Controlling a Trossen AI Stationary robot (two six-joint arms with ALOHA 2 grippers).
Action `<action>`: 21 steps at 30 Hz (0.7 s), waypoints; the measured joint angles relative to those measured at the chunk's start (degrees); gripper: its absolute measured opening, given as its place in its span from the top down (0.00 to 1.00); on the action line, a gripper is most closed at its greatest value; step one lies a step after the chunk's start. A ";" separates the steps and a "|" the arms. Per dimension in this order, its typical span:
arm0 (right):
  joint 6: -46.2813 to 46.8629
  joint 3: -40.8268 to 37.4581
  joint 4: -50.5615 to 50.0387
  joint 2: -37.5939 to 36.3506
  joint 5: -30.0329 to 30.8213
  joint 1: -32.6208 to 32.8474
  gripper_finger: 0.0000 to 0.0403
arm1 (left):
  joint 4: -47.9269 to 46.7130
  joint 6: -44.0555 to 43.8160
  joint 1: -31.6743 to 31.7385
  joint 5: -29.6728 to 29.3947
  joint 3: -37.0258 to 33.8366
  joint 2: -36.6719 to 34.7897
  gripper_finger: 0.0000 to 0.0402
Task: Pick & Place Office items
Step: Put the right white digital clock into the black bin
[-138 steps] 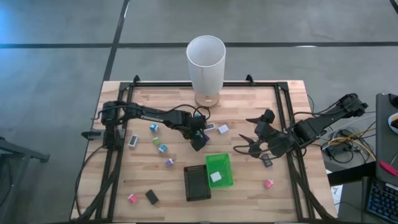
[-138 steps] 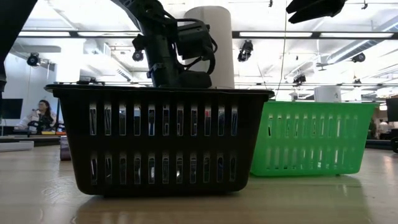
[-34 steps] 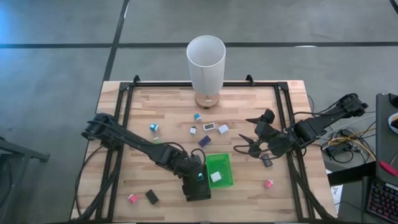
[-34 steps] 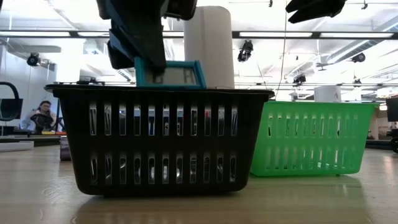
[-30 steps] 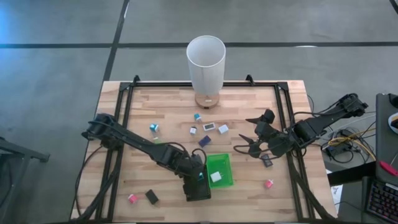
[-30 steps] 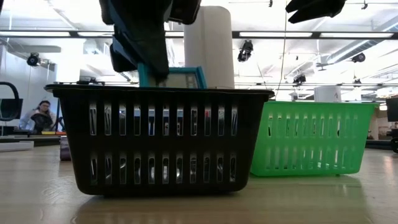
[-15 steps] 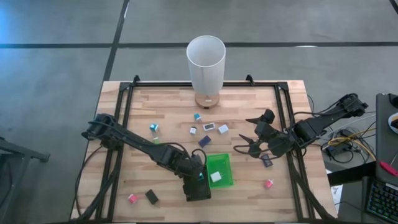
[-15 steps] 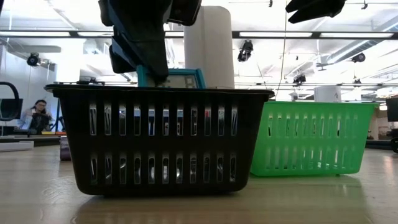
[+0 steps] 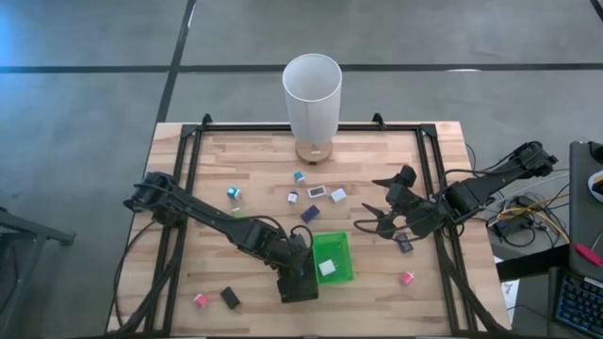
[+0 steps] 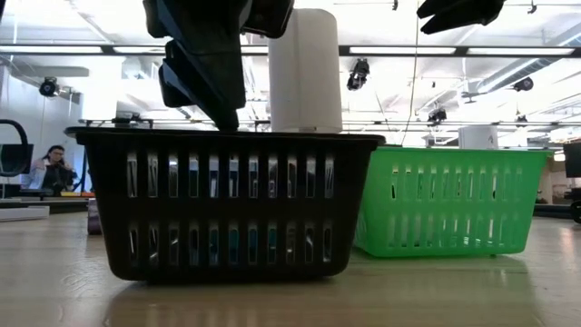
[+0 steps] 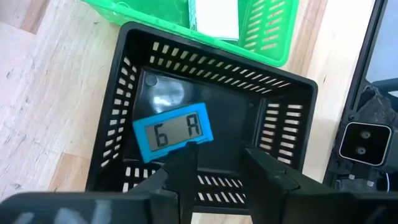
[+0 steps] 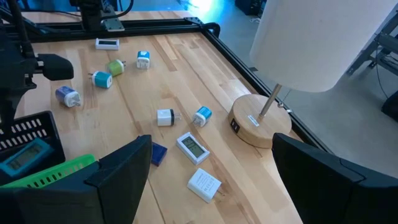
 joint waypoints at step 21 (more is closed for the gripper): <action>0.01 -0.17 0.00 0.00 -0.02 0.01 0.19 | -24.42 1.91 3.51 -1.81 0.00 -1.16 0.75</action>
